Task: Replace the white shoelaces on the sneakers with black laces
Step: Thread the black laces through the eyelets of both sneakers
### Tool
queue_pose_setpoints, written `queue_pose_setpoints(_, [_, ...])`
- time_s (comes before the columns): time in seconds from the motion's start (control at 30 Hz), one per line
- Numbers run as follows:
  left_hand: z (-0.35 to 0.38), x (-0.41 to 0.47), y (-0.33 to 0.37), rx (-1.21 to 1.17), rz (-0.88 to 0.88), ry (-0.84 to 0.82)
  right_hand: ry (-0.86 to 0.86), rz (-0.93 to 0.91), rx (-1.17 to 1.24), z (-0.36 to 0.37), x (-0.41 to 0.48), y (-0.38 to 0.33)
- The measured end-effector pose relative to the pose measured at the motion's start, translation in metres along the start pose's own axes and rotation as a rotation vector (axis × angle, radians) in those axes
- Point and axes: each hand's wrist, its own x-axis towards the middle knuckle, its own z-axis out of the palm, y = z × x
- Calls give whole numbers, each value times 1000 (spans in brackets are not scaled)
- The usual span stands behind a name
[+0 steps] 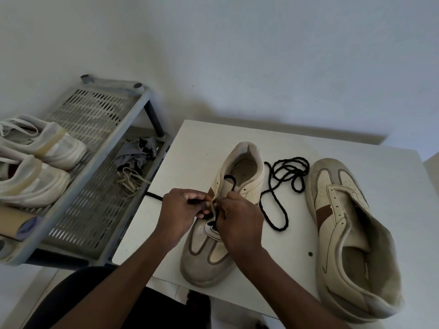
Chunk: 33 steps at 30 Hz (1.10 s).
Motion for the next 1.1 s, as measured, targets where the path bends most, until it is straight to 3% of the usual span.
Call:
queue_pose_setpoints(0.47, [-4, 2, -4, 232, 140, 1, -90, -20, -52, 3, -3, 8])
queue_pose_setpoints(0.67, [-4, 1, -5, 225, 119, 3, -461, -3, -35, -25, 27, 11])
queue_pose_setpoints(0.8, [-3, 0, -6, 172, 74, -14, -391, -53, -63, -20, 22, 12])
queue_pose_setpoints(0.93, [-2, 0, -6, 191, 101, -9, -209, -79, -36, -7, 11, 14])
queue_pose_setpoints(1.1, [0, -4, -7, 253, 174, 7, -104, 60, 4, 3, 4, 4])
